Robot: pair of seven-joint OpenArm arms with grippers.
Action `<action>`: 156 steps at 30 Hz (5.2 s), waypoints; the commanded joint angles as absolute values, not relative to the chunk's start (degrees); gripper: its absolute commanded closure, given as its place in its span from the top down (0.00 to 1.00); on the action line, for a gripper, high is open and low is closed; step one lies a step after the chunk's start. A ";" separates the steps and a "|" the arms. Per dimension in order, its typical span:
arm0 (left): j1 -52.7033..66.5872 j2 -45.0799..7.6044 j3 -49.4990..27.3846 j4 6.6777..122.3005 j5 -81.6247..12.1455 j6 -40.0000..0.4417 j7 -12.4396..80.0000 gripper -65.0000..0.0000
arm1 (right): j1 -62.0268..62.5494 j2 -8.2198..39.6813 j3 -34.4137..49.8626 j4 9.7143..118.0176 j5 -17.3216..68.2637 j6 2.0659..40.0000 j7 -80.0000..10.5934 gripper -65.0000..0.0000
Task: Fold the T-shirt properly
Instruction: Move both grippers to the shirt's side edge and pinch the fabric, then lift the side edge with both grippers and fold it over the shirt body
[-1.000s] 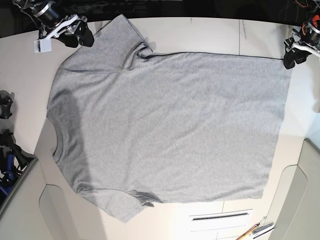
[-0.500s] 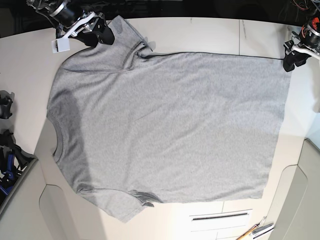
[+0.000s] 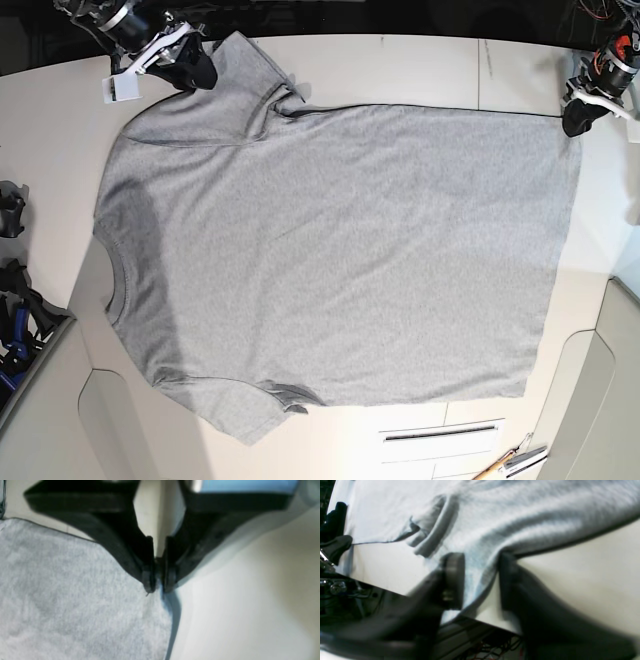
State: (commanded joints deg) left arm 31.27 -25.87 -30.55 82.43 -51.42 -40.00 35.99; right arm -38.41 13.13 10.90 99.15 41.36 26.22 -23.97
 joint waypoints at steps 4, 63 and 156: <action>31.27 -25.87 -30.55 82.43 -51.42 -40.00 35.79 0.00 | -38.41 13.13 10.90 99.20 41.34 26.26 -23.97 0.00; -2.87 -25.85 -25.93 71.99 -29.71 -40.00 24.16 0.00 | 5.19 13.28 19.38 82.24 34.24 33.26 -28.67 0.00; -0.47 -21.12 -30.81 77.08 -34.65 -39.05 34.96 0.00 | -0.27 8.34 32.18 83.15 48.01 33.32 -43.90 0.00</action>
State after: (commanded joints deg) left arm -0.47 -21.12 -30.81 77.08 -34.65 -39.05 34.96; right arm -0.27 8.34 32.18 83.15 48.01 33.32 -43.90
